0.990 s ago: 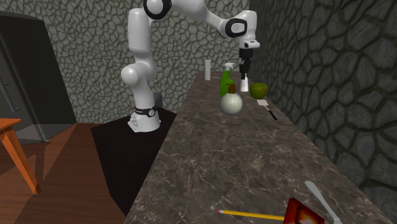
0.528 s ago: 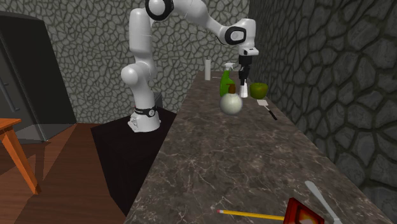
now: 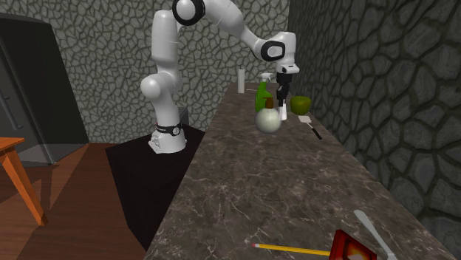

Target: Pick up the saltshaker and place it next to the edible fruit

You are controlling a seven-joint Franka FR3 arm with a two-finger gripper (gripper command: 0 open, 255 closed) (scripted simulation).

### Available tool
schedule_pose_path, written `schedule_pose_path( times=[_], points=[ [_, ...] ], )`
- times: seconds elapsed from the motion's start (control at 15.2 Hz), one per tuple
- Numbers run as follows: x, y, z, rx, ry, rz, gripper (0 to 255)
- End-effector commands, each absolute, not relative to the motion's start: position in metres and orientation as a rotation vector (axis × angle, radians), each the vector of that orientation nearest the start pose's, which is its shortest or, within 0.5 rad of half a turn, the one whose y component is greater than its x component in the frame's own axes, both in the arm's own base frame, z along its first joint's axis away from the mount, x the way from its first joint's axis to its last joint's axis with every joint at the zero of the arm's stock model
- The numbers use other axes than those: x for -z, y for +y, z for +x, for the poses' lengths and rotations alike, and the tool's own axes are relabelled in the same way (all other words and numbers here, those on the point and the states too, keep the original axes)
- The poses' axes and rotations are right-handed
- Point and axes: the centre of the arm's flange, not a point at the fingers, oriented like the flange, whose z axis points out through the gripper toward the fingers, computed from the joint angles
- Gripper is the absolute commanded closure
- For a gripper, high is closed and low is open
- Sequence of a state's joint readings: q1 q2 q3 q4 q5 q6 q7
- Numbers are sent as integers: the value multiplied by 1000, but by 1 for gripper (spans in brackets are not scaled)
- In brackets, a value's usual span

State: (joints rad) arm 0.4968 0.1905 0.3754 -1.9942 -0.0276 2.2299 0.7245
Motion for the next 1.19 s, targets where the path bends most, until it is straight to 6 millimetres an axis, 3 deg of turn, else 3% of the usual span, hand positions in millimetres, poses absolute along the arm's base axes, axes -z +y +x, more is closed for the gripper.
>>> schedule_pose_path(
  times=[0.0, 0.4, 0.46, 0.79, 1.06, 1.12],
  points=[
    [-375, 450, 388, 12, -238, -3057, 255],
    [-375, 450, 388, 12, -238, -3057, 255],
    [-375, 450, 388, 12, -238, -3057, 0],
    [-375, 450, 388, 12, -238, -3057, 0],
    [-424, 447, 388, 12, -238, -3057, 0],
    [-424, 447, 388, 12, -238, -3057, 0]
  ],
)
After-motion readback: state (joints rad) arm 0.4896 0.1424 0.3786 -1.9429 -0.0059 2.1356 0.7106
